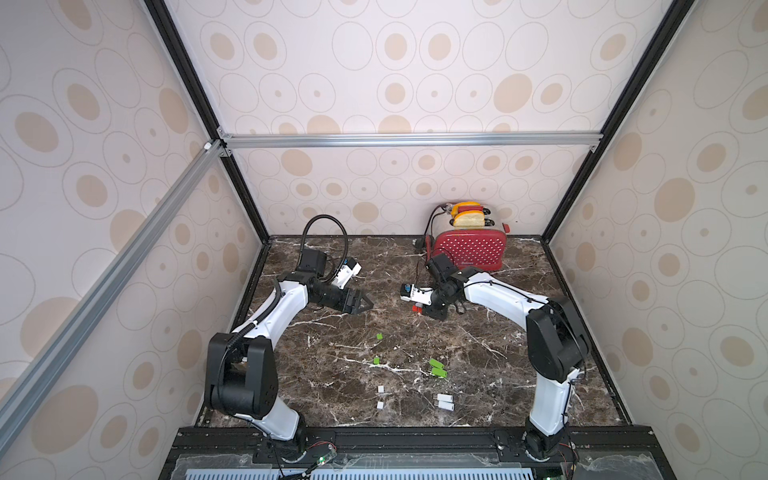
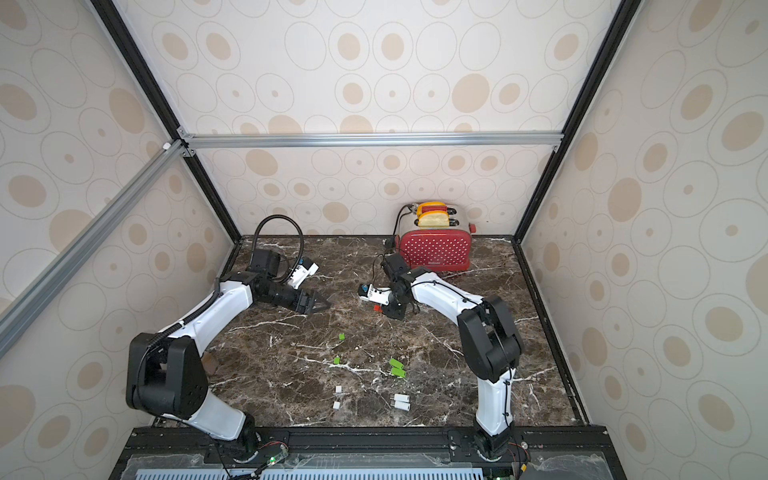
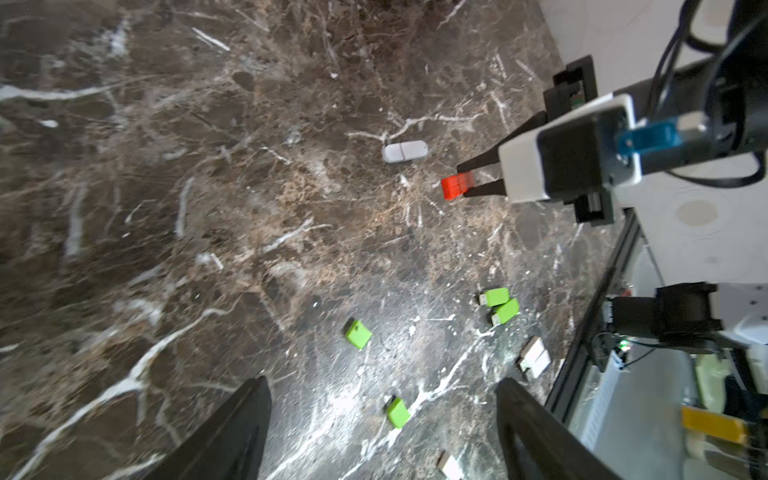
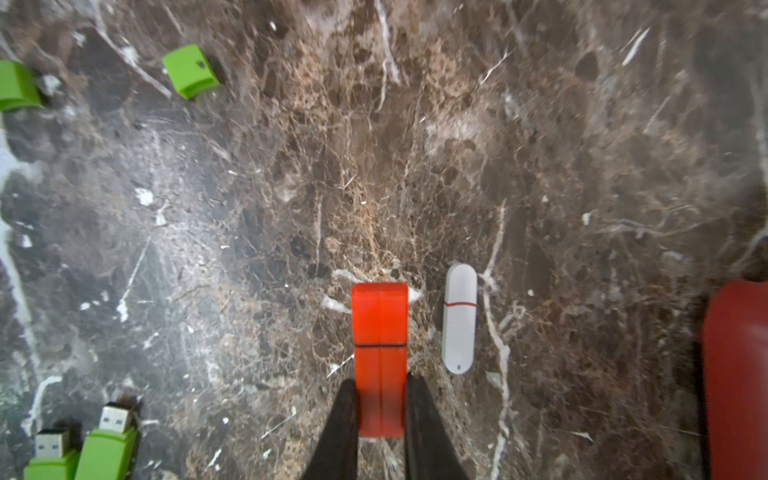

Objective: Close the usb drive cover
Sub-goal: Place the USB drive at the center of the board.

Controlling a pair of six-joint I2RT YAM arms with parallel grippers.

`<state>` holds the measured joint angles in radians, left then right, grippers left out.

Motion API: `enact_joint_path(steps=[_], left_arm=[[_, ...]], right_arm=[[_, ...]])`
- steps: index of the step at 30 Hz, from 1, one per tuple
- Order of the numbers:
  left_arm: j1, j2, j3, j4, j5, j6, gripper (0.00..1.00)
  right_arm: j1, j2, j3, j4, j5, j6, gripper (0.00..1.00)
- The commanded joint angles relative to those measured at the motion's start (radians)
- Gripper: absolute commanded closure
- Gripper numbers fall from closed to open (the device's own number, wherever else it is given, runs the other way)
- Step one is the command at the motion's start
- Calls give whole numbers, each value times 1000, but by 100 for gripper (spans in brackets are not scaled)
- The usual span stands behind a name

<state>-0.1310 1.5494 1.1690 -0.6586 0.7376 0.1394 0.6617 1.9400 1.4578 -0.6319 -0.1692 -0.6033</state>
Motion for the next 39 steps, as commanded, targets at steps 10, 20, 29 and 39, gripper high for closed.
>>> enact_joint_path(steps=[10,20,29,39], left_arm=[[-11,-55,-33,-83,-182,282,9],[-56,-45,-29,-102,-236,325,7],[-84,-42,-32,-107,-277,349,6],[-131,-23,-36,-66,-333,315,6]], right_arm=[[-1,108,58,-106,42,16,96],[-1,169,80,-111,110,7,96],[10,183,83,-99,125,11,70],[10,64,52,-80,55,71,40]])
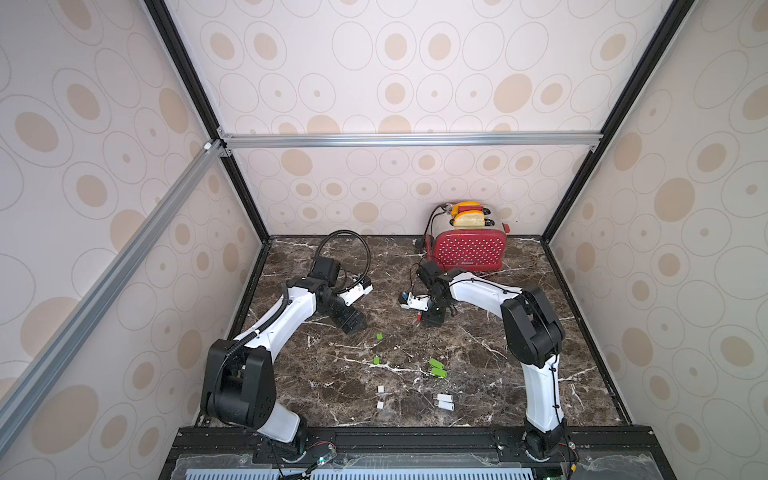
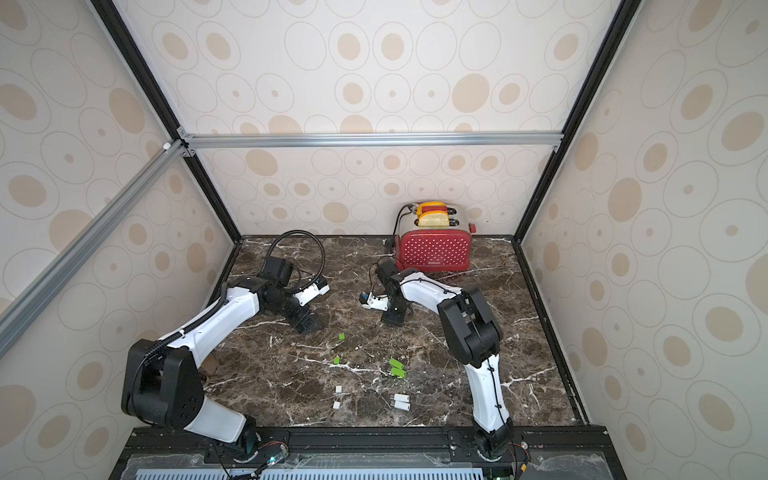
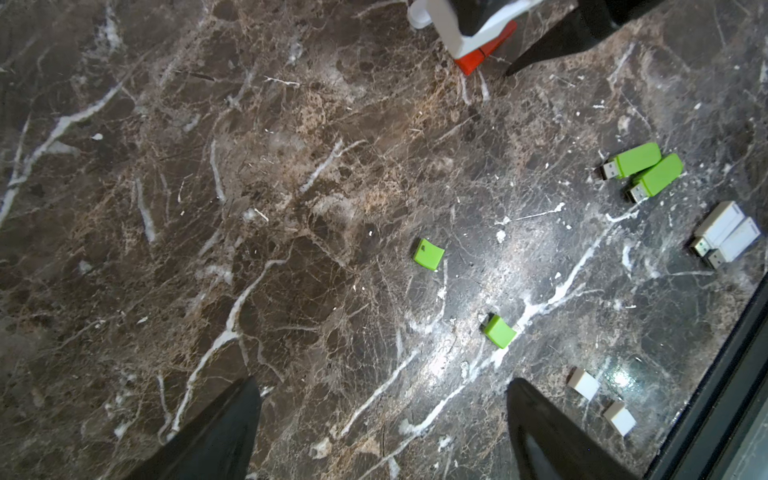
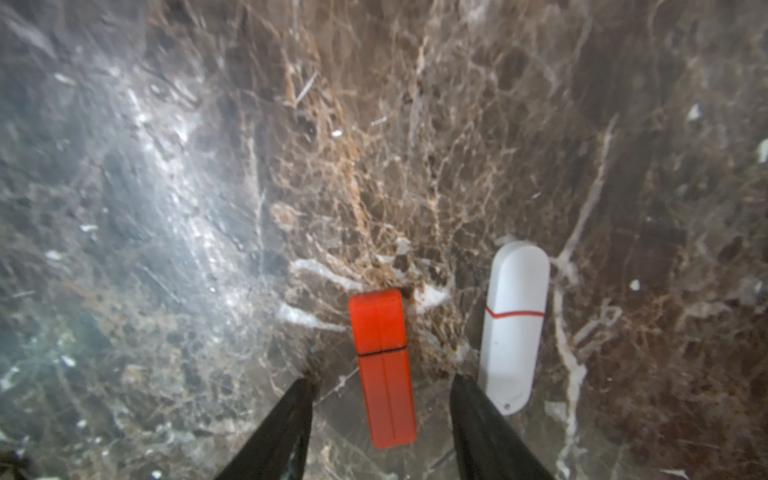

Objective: Close the usb drive cover
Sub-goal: Place the USB drive at the center of the board.

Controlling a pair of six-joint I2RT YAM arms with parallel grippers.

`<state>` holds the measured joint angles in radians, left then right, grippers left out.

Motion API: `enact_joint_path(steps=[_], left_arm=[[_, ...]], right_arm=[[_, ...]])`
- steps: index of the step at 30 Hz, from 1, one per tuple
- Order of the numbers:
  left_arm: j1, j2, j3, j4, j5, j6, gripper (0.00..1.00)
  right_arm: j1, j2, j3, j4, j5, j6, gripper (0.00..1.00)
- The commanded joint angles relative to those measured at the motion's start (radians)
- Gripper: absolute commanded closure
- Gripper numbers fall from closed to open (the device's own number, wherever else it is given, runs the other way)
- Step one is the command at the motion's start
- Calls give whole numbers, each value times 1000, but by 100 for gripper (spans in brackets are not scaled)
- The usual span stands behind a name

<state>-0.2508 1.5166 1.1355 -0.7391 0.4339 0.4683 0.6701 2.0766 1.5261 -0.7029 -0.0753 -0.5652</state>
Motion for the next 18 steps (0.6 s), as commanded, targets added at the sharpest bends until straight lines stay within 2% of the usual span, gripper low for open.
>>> enact_joint_path(steps=[1,8,13,18], left_arm=[[-22,7,-10,27,-42,-28,6],[-130,33,-40,41,-79,55,6],[-134,65,-38,62,-77,139,17],[-135,47,-120,167,-35,312,18]], right_arm=[[1,-106,-30,0,-41,48,38],[-14,-376,-235,139,-6,133,20],[-38,-540,-359,185,-21,243,19],[-63,-702,-528,274,-31,304,14]])
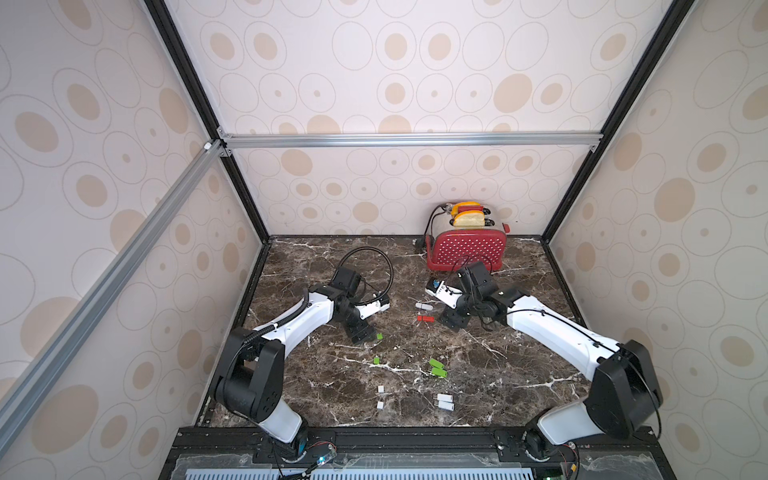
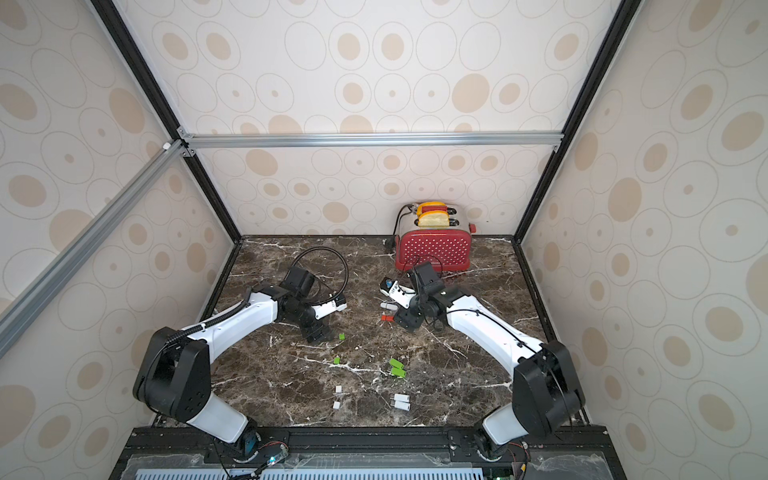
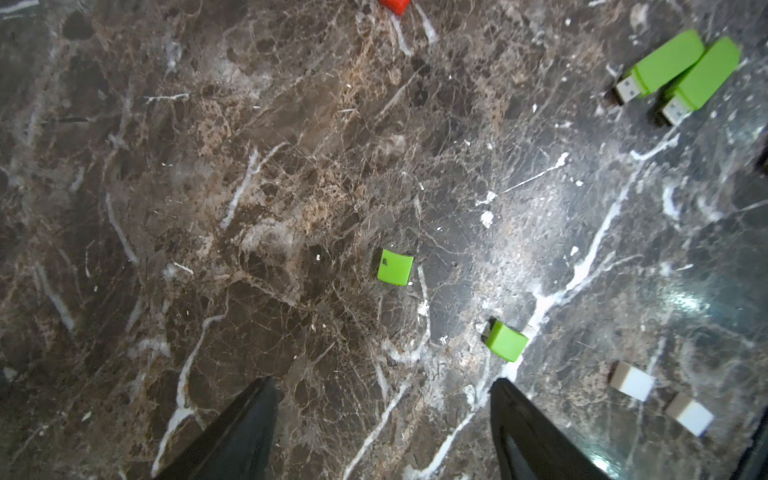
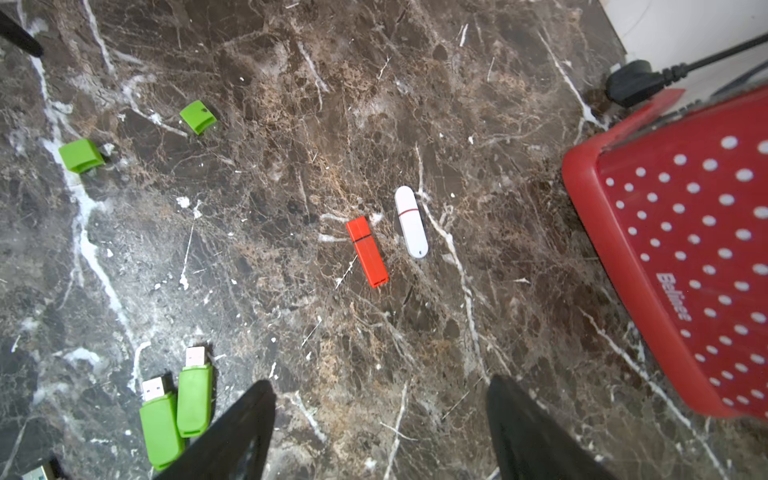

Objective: Close the usb drive cover
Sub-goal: Place the USB drive at the center of the board, then pick up the cover from the center of the board.

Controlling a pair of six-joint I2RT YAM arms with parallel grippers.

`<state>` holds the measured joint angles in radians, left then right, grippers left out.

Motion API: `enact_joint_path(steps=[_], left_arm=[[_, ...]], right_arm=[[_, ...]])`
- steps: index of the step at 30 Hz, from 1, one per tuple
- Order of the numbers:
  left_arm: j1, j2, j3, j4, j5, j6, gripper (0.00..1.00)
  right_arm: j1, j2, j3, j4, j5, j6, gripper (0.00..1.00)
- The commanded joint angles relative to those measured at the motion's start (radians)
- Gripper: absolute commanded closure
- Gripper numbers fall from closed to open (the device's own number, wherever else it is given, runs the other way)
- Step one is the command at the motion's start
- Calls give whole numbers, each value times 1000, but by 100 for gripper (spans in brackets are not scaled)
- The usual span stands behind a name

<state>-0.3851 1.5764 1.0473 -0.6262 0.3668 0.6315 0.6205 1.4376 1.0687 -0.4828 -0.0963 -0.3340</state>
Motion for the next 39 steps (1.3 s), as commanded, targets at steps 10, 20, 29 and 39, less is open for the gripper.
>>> enact_joint_path(steps=[10,20,29,39], left_arm=[[-8,143,16,56,14,200,32],[-23,235,76,36,-9,205,44],[-55,270,94,15,-39,206,48],[-95,310,142,0,-66,169,52]], right_arm=[[-35,-209,-209,125,30,126,14],[-35,-209,-228,147,35,135,16],[-36,-216,-239,157,43,131,17],[-36,-223,-245,159,44,128,17]])
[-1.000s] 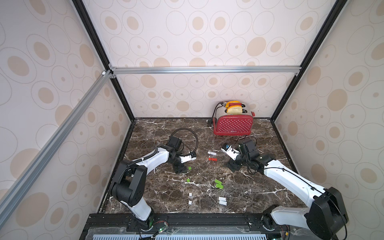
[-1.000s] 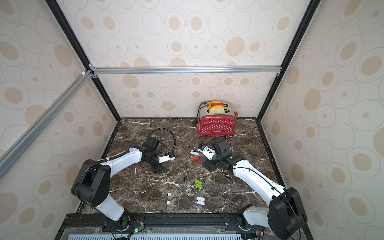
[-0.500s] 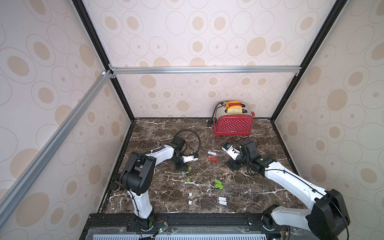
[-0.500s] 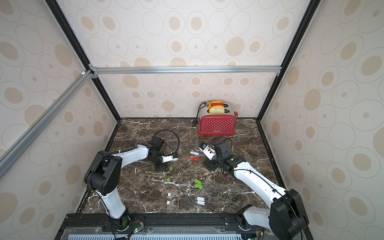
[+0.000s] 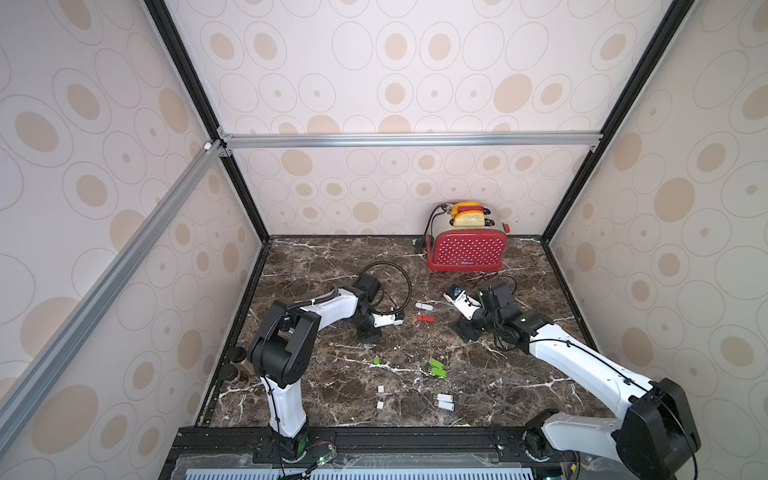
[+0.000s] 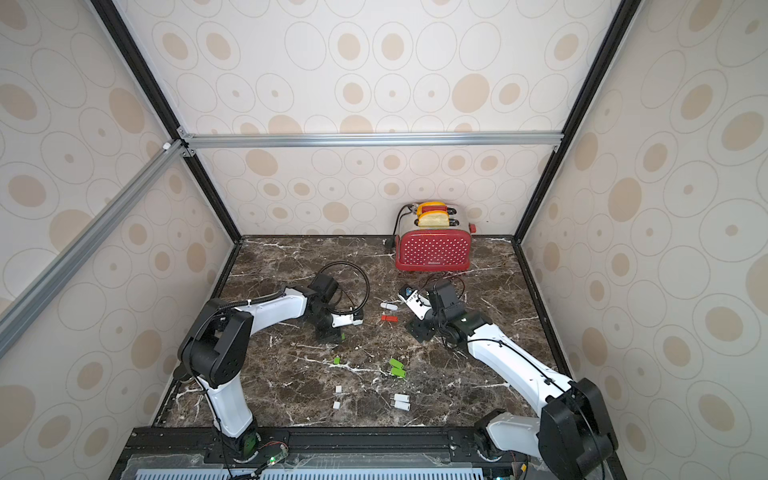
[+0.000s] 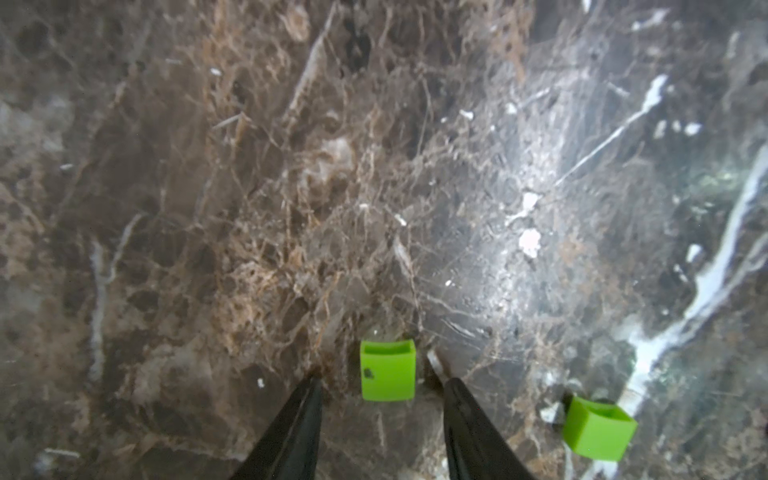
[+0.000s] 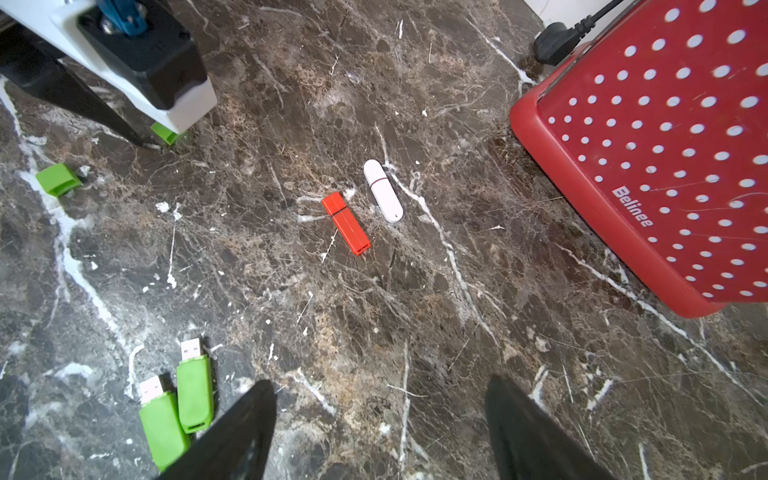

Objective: Close the usb drive cover
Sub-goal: Pick up the cover from the center of the board.

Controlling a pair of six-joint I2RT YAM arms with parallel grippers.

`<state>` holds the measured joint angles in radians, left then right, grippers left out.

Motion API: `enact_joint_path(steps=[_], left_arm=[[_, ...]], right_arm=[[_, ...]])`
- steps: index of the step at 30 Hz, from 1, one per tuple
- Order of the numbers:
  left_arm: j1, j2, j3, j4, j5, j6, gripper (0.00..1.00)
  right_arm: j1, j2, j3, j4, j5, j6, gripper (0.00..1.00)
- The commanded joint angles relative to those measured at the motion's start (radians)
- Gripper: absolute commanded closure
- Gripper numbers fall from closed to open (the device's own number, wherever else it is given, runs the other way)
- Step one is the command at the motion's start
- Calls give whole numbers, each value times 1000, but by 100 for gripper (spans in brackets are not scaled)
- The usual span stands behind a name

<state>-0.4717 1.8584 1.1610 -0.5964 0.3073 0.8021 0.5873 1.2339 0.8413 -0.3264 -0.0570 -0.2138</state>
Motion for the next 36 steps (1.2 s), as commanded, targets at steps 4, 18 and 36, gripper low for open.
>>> enact_joint_path(steps=[4,18,36], left_arm=[[-23,23,12,-29,-6,0,53],[-27,36,-5,-19,-21,3,68],[-43,45,-6,-23,-30,8,79]], right_arm=[[-2,-21,-19,6,5,8,18],[-3,-4,-8,3,1,8,18],[-3,4,0,-3,-6,14,19]])
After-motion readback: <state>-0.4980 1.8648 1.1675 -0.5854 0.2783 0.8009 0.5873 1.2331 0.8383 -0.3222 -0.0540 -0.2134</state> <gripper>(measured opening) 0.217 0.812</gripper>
